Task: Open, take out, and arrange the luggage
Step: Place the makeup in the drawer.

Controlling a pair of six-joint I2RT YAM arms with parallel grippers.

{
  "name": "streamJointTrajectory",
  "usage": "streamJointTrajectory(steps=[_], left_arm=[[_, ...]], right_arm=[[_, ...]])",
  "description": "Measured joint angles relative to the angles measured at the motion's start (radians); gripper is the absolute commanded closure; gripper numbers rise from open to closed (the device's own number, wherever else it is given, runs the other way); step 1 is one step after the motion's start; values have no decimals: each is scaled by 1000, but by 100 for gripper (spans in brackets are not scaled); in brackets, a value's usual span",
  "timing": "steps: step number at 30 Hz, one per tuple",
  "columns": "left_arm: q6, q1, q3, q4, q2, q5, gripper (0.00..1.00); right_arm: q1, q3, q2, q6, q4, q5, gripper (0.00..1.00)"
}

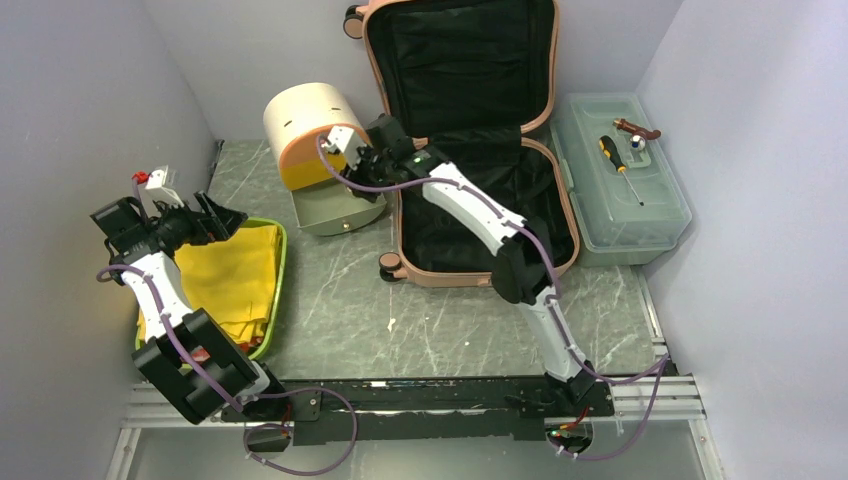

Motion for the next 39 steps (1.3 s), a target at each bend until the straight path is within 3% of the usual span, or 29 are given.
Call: streamJointTrajectory(steps=[11,34,37,39], left_arm=[[0,0,-11,6,0,0,1],[0,0,-11,18,0,0,1],[0,0,-11,18,0,0,1],[0,0,-11,18,0,0,1]], right_arm=[[19,34,202,44,130,62,82],[53,71,287,39,259,78,83],[55,71,298,30,278,81,78],[56,71,304,24,295,86,68]])
